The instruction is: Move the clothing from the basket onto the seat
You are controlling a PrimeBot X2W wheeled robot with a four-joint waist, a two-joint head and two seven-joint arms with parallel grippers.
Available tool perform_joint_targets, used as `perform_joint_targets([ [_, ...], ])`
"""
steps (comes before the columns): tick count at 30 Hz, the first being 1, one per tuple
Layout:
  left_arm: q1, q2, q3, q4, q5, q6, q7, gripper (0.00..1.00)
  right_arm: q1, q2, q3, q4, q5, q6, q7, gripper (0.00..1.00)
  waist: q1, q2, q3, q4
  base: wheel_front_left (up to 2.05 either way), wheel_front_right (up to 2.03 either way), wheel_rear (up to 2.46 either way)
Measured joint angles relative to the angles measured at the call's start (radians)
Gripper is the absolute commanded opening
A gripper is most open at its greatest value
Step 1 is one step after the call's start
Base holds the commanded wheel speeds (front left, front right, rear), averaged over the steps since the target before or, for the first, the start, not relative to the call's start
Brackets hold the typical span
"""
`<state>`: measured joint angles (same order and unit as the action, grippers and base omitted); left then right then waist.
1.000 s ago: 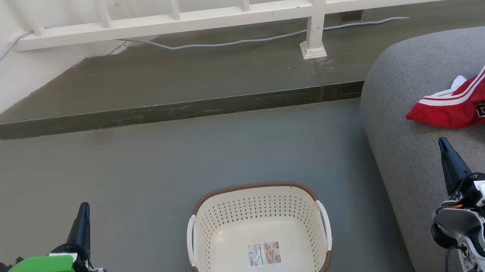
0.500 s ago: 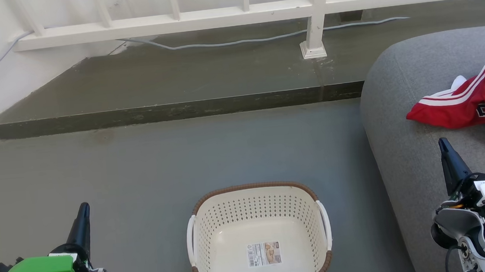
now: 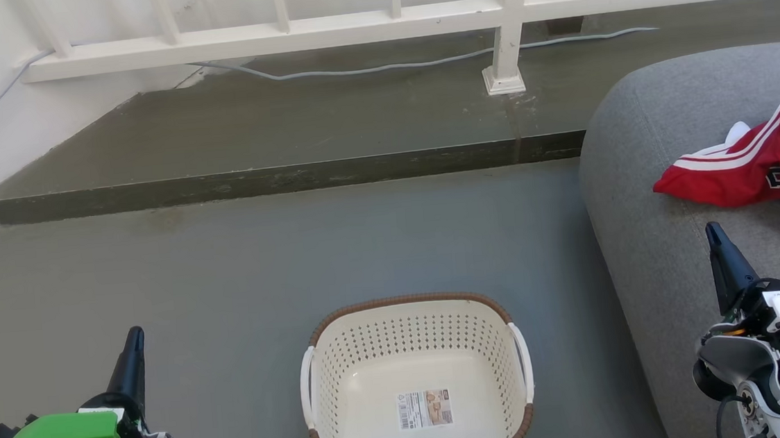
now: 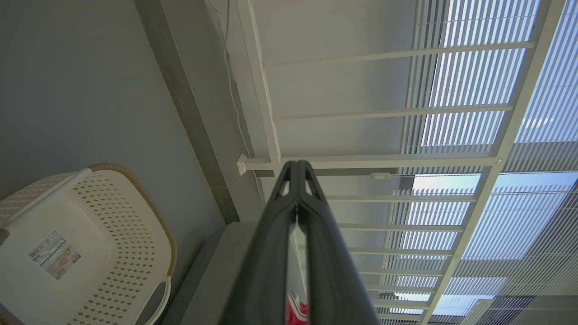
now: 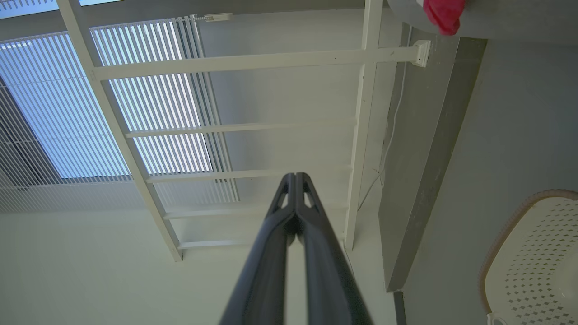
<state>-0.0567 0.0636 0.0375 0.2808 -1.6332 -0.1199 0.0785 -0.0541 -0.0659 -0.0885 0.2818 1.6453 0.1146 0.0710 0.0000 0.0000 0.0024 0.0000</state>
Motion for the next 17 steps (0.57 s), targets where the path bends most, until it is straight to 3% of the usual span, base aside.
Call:
perform_joint_targets([
  [17,0.000,-0.002,0.002,0.000,0.000,0.000,0.000,0.00,0.000,0.000,-0.001,0.001,0.000,0.001,0.000,0.00,0.0000,0.0000,0.000,0.000,0.00,0.00,0.00],
])
